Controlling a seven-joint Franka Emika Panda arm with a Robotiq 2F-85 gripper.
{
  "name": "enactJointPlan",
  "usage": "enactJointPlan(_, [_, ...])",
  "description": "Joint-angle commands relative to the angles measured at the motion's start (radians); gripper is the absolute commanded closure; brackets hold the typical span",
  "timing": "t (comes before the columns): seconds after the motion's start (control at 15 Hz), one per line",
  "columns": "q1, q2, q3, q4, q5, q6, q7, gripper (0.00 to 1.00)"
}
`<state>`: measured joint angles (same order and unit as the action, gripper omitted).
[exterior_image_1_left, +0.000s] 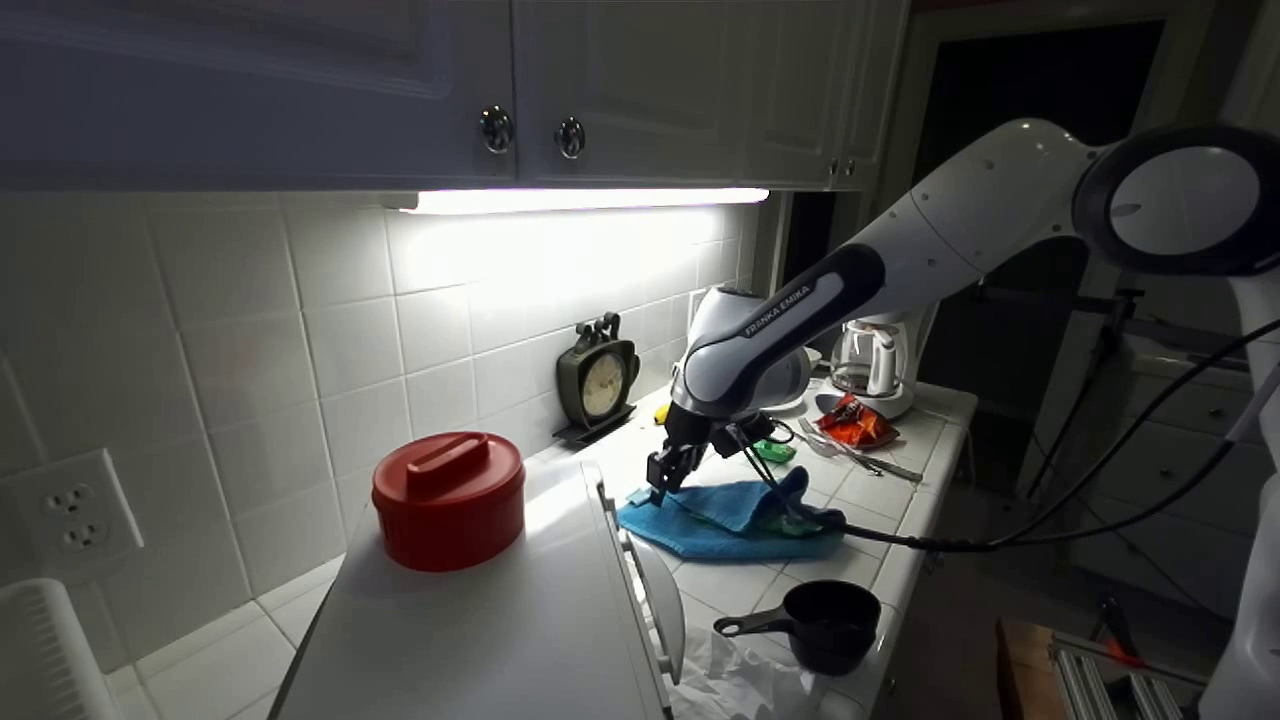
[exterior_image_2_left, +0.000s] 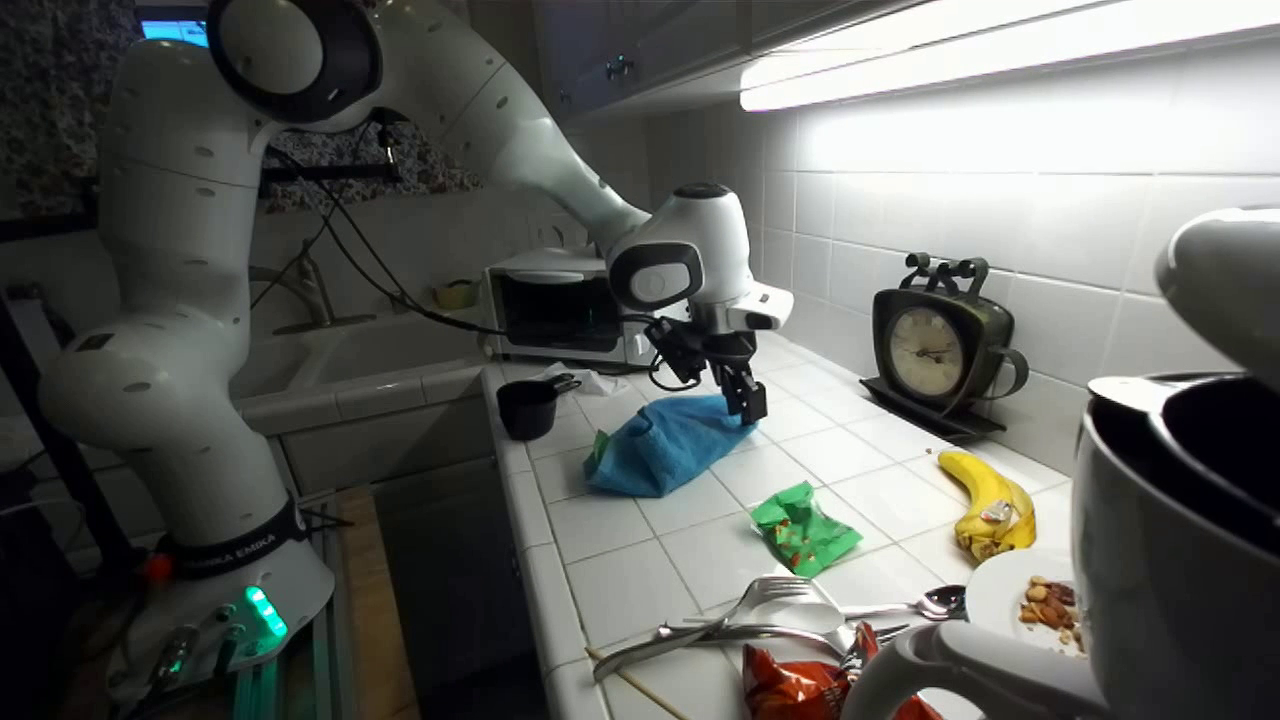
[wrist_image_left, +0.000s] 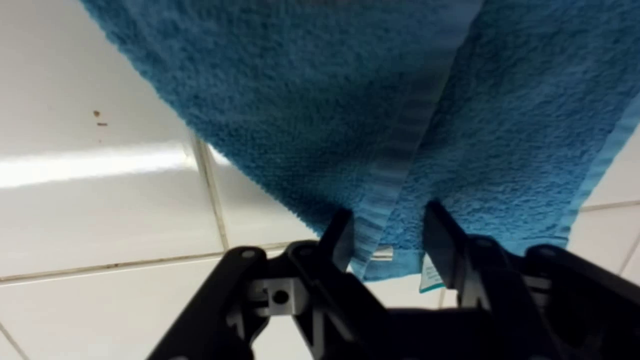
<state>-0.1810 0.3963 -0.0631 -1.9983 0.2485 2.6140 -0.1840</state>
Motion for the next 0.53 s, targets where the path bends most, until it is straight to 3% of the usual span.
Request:
enactJointPlan(0.0, [-0.022,0.029,0.024,0.040,-0.002,-0.065,-0.007,0.87])
enactJointPlan(0.2, [-0.025,0.024,0.027,0.056,0.003,-0.108,-0.010,0.99])
enactJointPlan(0.47, [-0.036,0.001,0.030,0.064,0.015,-0.146,-0.025,0.97])
